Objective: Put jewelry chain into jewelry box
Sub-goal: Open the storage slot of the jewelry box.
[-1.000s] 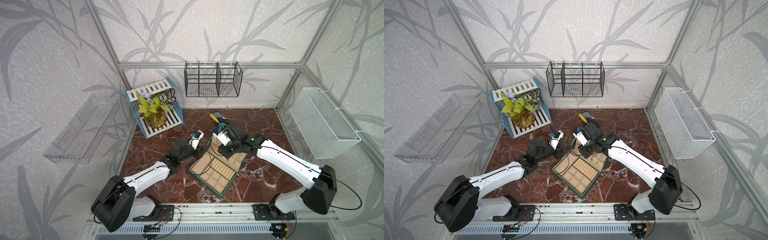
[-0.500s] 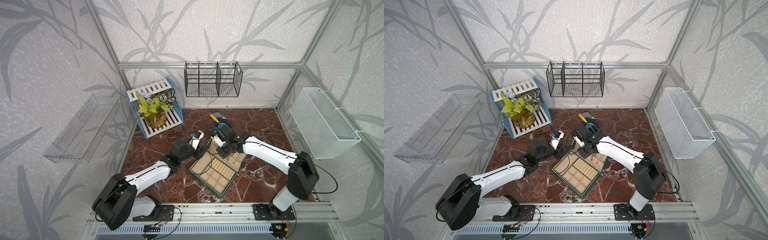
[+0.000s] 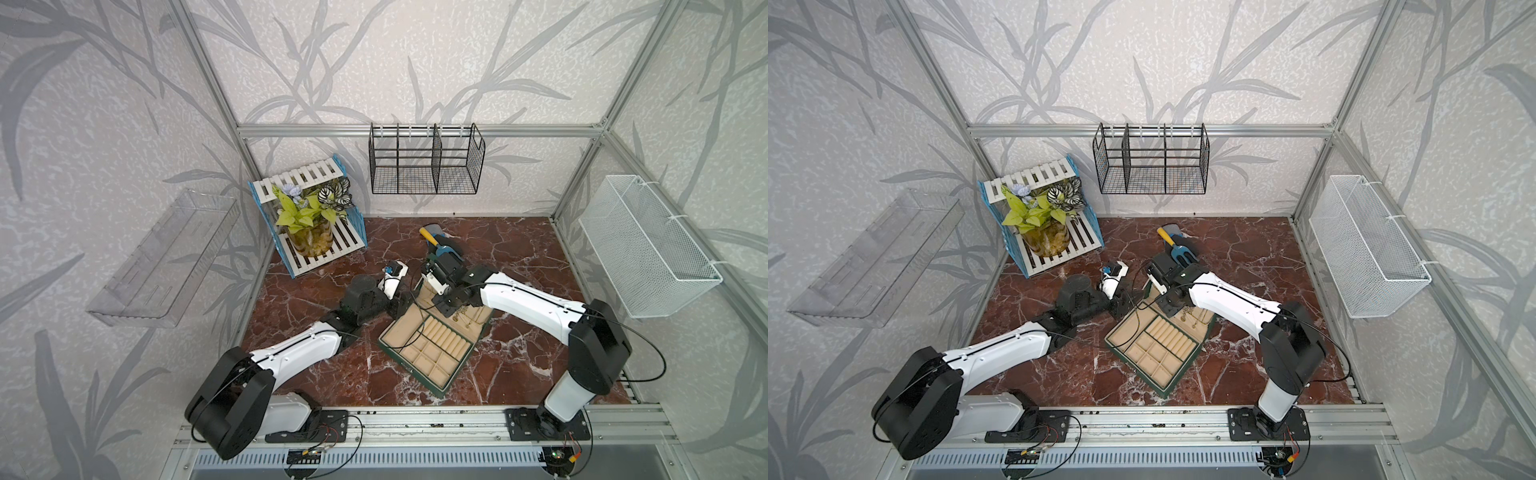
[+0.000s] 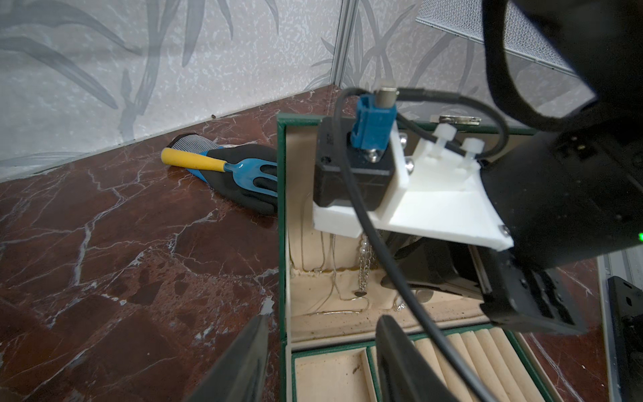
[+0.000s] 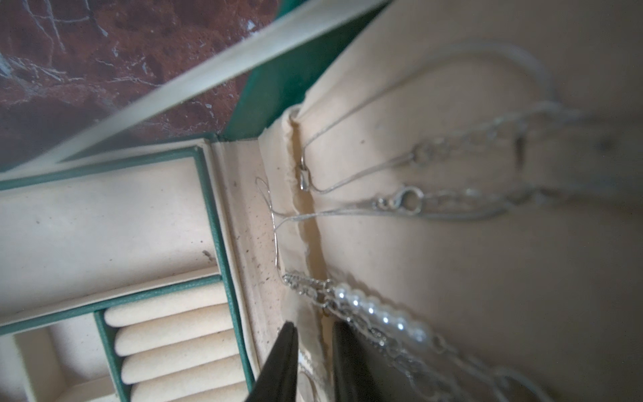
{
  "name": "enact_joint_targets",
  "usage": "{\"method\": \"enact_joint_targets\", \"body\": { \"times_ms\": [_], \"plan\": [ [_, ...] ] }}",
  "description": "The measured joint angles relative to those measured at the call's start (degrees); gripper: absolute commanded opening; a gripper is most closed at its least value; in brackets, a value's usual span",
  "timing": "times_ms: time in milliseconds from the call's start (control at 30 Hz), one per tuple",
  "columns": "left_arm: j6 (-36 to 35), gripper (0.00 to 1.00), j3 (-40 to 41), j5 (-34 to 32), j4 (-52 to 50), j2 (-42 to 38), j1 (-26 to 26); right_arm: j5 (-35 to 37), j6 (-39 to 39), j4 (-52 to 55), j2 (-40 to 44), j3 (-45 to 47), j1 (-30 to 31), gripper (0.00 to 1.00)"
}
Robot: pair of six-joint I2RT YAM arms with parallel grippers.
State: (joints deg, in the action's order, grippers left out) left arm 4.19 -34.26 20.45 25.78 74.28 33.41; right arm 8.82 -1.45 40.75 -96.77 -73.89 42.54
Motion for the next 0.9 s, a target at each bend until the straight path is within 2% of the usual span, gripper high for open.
{"method": "enact_joint_targets", "body": {
  "times_ms": [267,400,467,567,767,900],
  "plan": [
    [0.42,0.53,0.26,-0.13,0.07,0.0,0.0,0.72,0.0,-0.85,-1.55,0.02,-0.17,0.13],
    [0.55,0.53,0.37,-0.46,0.13,0.0,0.0,0.61,-0.2,-1.29,-1.55,0.11,-0.31,0.02],
    [0.59,0.52,0.46,-0.74,0.44,0.0,0.0,-0.13,-0.48,-1.86,-1.49,0.46,-0.5,0.0],
    [0.7,0.48,0.55,-1.42,0.55,0.09,0.0,-2.14,-0.7,-3.52,-0.42,2.16,-1.29,0.0],
    [1.18,0.28,-0.31,-2.12,1.27,4.74,0.02,-7.93,-1.97,-7.19,3.43,5.6,-3.21,0.0],
    [2.1,0.25,-1.79,-2.16,1.9,8.44,0.46,-10.75,-2.38,-8.79,4.26,6.8,-4.09,0.0]
  ]
}}
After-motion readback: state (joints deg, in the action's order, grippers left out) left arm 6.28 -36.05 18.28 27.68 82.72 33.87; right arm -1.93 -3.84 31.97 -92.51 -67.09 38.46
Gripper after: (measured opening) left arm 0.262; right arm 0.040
